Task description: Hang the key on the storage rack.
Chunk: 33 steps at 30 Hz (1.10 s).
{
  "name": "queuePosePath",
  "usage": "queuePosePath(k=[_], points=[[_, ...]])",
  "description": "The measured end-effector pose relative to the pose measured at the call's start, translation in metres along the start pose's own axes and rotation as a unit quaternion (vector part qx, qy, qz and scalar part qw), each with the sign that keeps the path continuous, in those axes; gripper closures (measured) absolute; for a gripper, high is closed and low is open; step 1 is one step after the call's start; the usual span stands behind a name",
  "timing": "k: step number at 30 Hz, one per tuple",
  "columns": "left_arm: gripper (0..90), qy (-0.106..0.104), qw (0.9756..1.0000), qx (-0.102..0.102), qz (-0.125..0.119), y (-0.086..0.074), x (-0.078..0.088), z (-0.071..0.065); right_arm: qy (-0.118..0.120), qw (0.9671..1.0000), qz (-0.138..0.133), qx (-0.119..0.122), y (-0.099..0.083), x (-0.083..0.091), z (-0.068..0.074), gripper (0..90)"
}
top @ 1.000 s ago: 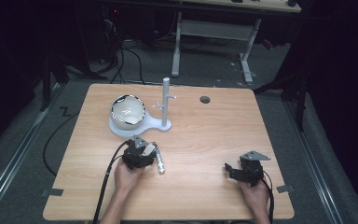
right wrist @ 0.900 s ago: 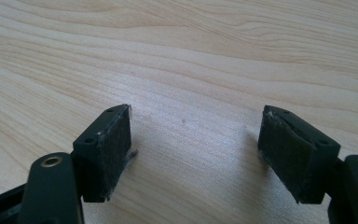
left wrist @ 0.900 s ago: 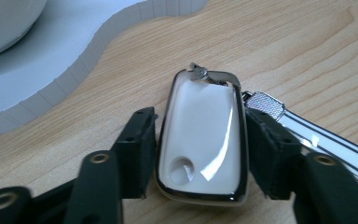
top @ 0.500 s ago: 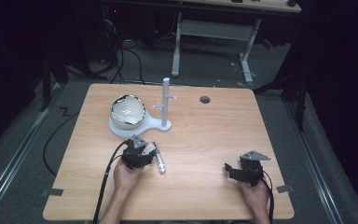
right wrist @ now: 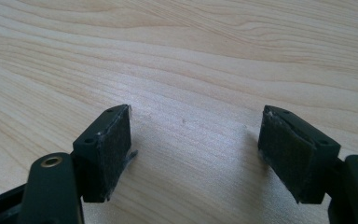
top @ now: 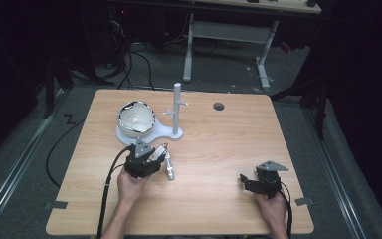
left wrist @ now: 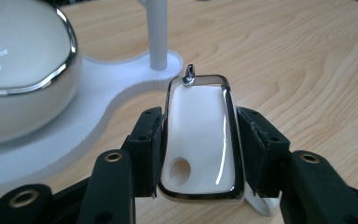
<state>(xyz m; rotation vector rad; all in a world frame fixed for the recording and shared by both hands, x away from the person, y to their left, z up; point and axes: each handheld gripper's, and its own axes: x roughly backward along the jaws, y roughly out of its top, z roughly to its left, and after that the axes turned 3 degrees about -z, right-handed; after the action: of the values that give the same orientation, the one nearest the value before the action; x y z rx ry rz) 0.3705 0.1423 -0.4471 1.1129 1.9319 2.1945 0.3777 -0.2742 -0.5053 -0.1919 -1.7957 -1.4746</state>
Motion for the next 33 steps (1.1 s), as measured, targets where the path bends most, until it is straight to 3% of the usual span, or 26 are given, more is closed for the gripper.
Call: queuePosePath(k=[12, 20, 27, 30, 33], points=[[53.5, -0.011, 0.9995, -0.015, -0.026, 0.031, 0.012, -0.002, 0.001, 1.0, 0.0, 0.0, 0.0, 0.0, 0.0, 25.4], [53.5, -0.007, 0.9989, -0.022, -0.042, 0.05, 0.018, 0.002, 0.001, 1.0, 0.0, 0.0, 0.0, 0.0, 0.0, 25.4], [53.5, -0.008, 0.9989, -0.02, -0.042, 0.06, 0.019, 0.007, 0.002, 1.0, 0.0, 0.0, 0.0, 0.0, 0.0, 25.3], [53.5, -0.017, 0.9988, -0.008, -0.045, 0.062, 0.018, 0.011, 0.002, 1.0, 0.0, 0.0, 0.0, 0.0, 0.0, 25.3], [53.5, -0.012, 0.9991, -0.008, -0.041, 0.063, 0.018, 0.013, 0.002, 1.0, 0.0, 0.0, 0.0, 0.0, 0.0, 25.2]])
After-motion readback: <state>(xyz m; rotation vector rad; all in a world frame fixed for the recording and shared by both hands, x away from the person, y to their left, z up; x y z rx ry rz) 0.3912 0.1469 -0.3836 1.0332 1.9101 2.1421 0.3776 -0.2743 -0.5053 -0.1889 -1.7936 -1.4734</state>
